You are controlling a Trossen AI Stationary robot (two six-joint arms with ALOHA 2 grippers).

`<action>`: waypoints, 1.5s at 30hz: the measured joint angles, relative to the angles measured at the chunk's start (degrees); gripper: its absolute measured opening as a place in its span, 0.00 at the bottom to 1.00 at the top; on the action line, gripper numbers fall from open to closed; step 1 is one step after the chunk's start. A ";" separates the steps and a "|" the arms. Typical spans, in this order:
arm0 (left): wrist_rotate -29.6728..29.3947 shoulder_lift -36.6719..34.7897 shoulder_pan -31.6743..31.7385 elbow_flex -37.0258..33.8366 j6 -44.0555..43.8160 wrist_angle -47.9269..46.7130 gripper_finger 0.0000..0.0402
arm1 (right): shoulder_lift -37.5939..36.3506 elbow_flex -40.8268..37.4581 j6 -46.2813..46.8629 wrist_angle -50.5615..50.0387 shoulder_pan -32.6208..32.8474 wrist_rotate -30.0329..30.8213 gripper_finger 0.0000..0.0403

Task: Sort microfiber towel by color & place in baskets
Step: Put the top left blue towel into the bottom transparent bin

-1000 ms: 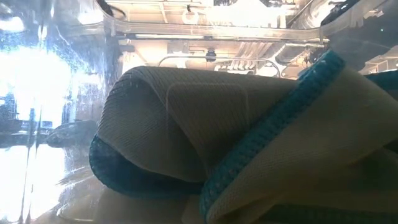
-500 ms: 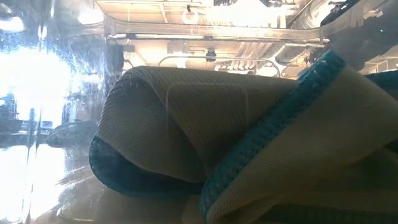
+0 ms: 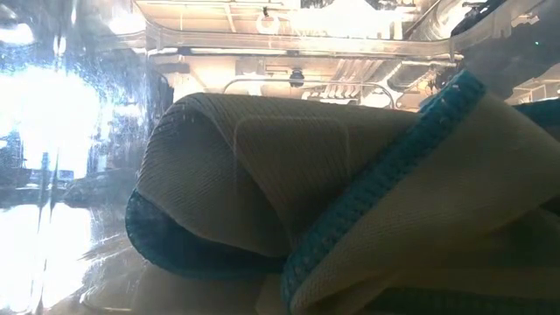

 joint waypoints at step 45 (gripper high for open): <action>-21.64 -20.23 -49.26 33.29 -30.56 -35.44 0.00 | 0.02 0.00 -0.17 -0.03 0.01 0.26 0.00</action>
